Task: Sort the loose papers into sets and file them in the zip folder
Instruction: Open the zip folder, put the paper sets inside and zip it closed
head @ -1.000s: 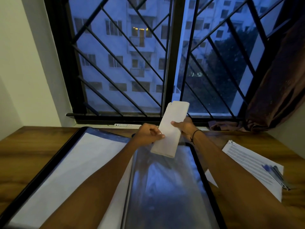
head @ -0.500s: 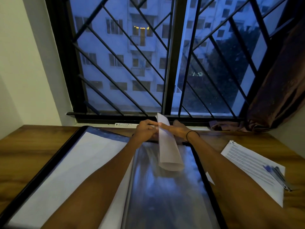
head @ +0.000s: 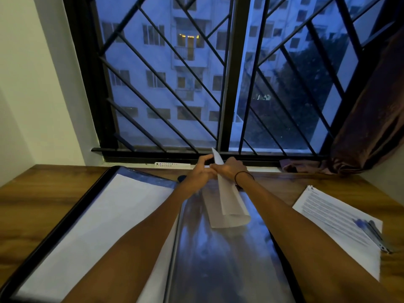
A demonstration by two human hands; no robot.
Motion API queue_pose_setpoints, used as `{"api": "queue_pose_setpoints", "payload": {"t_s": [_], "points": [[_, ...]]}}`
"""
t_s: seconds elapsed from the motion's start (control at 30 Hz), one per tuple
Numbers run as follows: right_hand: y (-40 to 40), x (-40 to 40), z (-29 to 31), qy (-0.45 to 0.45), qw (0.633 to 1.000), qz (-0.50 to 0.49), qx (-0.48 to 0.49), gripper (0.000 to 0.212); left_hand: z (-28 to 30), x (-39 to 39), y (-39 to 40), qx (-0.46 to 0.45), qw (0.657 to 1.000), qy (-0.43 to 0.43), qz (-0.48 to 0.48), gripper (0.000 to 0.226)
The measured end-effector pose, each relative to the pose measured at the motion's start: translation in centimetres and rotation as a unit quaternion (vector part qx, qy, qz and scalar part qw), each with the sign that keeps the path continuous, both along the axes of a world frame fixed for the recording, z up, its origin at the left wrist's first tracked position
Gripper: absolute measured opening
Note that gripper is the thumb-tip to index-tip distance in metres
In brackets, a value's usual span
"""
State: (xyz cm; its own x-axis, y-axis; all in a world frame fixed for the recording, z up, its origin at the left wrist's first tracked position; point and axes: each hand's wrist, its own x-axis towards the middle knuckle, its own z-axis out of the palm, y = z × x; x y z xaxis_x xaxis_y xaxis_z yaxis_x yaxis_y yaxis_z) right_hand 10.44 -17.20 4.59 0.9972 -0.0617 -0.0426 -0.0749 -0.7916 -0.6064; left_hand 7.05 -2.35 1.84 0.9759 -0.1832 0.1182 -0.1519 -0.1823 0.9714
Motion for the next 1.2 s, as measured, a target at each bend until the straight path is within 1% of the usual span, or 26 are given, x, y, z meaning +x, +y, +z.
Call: {"api": "queue_pose_setpoints", "payload": {"t_s": [0.03,0.1,0.2,0.3,0.37,0.43,0.47,0.5,0.53,0.57,0.6,0.67,0.7,0.77,0.83,0.87,0.9,0.93,1.0,1.03,1.1,1.17,1.2], "points": [[-0.2,0.1,0.0,-0.015,1.0,-0.001,-0.025,0.066,0.1,-0.1,-0.3,0.007,0.999,-0.016,-0.027,0.075],[-0.4,0.4,0.3,-0.027,0.999,-0.012,-0.037,0.054,0.0,-0.2,-0.8,0.027,0.996,-0.048,-0.066,0.08],[-1.1,1.4,0.5,-0.012,0.999,-0.052,-0.005,0.033,-0.2,0.1,-1.1,0.008,0.995,-0.073,-0.063,0.079],[-2.2,2.0,0.0,0.041,0.996,-0.062,0.047,0.021,0.1,0.0,-0.6,0.006,0.995,-0.079,-0.056,0.074],[-3.2,2.0,-0.6,0.094,0.99,-0.072,0.077,0.006,0.2,0.0,-0.3,0.01,0.995,-0.084,-0.062,0.067],[-4.1,2.1,-1.4,0.125,0.982,-0.072,0.119,0.016,0.2,-0.3,-0.3,0.023,0.994,-0.083,-0.072,0.064],[-4.7,2.3,-2.0,0.138,0.976,-0.068,0.152,0.01,0.0,-0.3,-0.4,0.034,0.993,-0.083,-0.078,0.063],[-5.6,3.2,-2.8,0.15,0.969,-0.064,0.185,0.01,-0.2,-0.3,-0.6,0.045,0.992,-0.083,-0.085,0.063],[-6.4,4.3,-3.6,0.155,0.964,-0.058,0.21,0.034,-0.4,-0.3,-0.8,0.057,0.991,-0.083,-0.092,0.063],[-7.2,5.2,-4.2,0.165,0.963,-0.038,0.211,0.053,-0.5,-0.2,-1.0,0.073,0.989,-0.082,-0.102,0.063],[-7.5,4.9,-3.8,0.176,0.963,-0.029,0.204,0.058,-0.6,-0.1,-1.2,0.093,0.986,-0.082,-0.111,0.064],[-7.3,2.5,-1.5,0.201,0.971,-0.003,0.131,0.043,-0.6,0.0,-1.7,0.133,0.98,-0.086,-0.117,0.066],[-7.3,1.5,-0.5,0.213,0.97,0.011,0.114,0.036,-0.6,0.1,-1.9,0.145,0.979,-0.087,-0.116,0.068],[-7.7,1.3,-0.2,0.222,0.968,0.019,0.118,0.033,-0.8,0.4,-2.5,0.157,0.978,-0.084,-0.108,0.068],[-8.0,1.4,-0.6,0.229,0.963,0.009,0.139,0.037,-1.1,0.5,-2.9,0.168,0.977,-0.088,-0.093,0.064],[-8.0,1.5,-0.9,0.225,0.964,0.007,0.142,0.045,-1.2,0.6,-2.9,0.174,0.977,-0.092,-0.084,0.061],[-7.8,1.6,-1.1,0.209,0.967,0.005,0.148,0.057,-1.3,0.7,-2.9,0.18,0.976,-0.096,-0.076,0.057],[-7.6,1.8,-1.3,0.182,0.97,0.005,0.162,0.071,-1.5,0.7,-2.8,0.183,0.976,-0.098,-0.069,0.054],[-6.8,1.6,-1.6,0.105,0.973,0.0,0.208,0.088,-1.8,0.7,-2.4,0.184,0.975,-0.102,-0.065,0.05],[-6.5,1.6,-1.7,0.071,0.974,-0.004,0.216,0.093,-1.9,0.7,-2.1,0.187,0.975,-0.105,-0.061,0.049],[-6.1,1.9,-2.1,0.032,0.978,-0.011,0.205,0.101,-2.0,0.6,-1.5,0.191,0.973,-0.116,-0.055,0.047],[-6.1,2.3,-2.4,0.029,0.98,0.003,0.194,0.103,-2.0,0.6,-0.6,0.195,0.972,-0.124,-0.052,0.046],[-6.4,2.5,-2.4,0.043,0.98,0.02,0.194,0.101,-2.0,0.7,-0.1,0.194,0.971,-0.127,-0.052,0.045]]}}
